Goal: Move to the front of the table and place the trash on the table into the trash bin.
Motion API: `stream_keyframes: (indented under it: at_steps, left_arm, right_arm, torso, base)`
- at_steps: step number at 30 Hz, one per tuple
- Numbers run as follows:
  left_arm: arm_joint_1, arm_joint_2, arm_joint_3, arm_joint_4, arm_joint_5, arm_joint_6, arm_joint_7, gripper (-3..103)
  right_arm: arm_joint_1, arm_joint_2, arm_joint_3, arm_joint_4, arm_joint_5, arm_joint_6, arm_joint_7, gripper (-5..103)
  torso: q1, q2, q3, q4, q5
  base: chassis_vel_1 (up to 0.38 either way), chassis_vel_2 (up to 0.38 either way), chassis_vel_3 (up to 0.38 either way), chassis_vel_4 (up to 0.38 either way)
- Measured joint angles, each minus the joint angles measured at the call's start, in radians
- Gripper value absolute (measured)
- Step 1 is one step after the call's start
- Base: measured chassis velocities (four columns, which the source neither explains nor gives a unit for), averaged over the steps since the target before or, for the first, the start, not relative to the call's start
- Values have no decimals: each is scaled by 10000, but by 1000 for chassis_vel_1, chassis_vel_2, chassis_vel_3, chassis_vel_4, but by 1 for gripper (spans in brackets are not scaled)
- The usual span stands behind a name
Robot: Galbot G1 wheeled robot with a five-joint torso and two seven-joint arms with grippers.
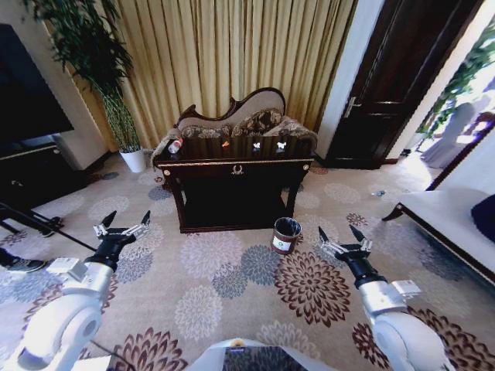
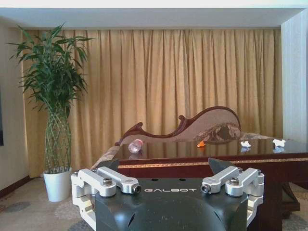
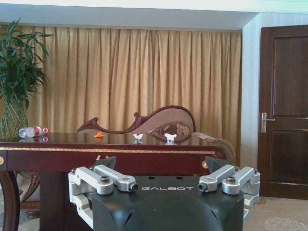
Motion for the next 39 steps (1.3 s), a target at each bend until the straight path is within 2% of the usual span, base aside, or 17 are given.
stream_keyframes:
  at_steps: [32, 39]
  left_arm:
    - [101, -96, -138, -126, 24, -51, 75, 100]
    - [81, -121, -122, -5, 42, -151, 246, 100]
  right_arm:
    - [-114, 74, 4, 92, -53, 83, -165, 100]
    - [-82, 67, -53, 92, -117, 82, -170, 100]
  torso:
    - [-2, 2, -1, 1, -1]
    - [1, 0, 0, 1, -3]
  base:
    - [-115, 118, 103, -122]
    - [-153, 171, 161, -168]
